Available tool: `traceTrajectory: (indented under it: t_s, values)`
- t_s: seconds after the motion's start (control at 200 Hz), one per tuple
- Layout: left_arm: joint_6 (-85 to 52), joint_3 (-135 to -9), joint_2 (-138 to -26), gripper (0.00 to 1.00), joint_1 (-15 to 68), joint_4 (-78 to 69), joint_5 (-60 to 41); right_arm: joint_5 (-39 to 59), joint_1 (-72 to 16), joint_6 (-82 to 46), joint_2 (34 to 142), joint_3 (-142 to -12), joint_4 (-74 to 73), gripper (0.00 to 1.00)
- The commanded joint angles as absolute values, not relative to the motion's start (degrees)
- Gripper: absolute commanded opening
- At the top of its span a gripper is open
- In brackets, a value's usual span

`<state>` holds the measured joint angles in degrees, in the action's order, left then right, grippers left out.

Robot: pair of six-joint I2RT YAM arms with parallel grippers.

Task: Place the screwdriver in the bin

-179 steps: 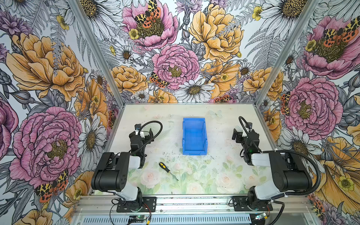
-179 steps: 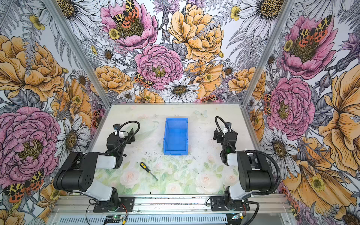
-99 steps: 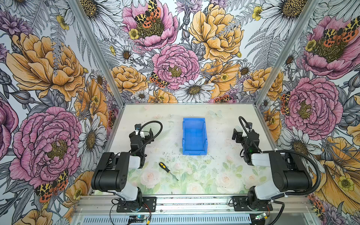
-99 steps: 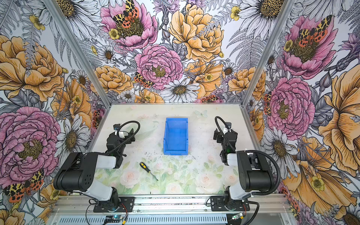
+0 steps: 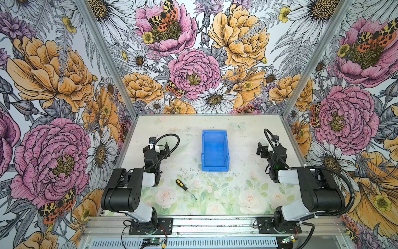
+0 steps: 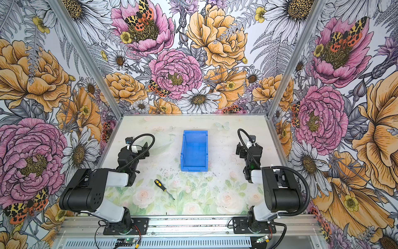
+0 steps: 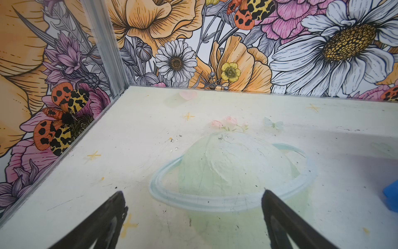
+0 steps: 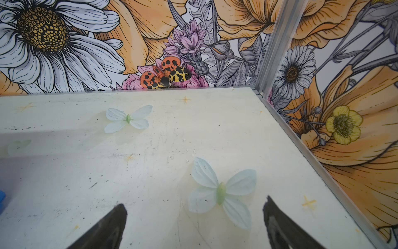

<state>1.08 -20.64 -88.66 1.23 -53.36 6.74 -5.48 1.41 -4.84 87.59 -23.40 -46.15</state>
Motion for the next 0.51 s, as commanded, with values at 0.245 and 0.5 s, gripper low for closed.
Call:
traceTrajectory:
  t_s: [0.245, 0.5]
  values:
    - [1.76, -21.62, -88.72, 0.99, 0.46, -53.57, 5.41, -4.65, 1.11, -4.38, 87.82, -23.14, -48.07, 1.0]
    - [1.18, -21.89, -88.77, 0.99, -0.09, -53.01, 4.83, -4.69, 1.14, -4.26, 87.88, -23.12, -48.08, 0.99]
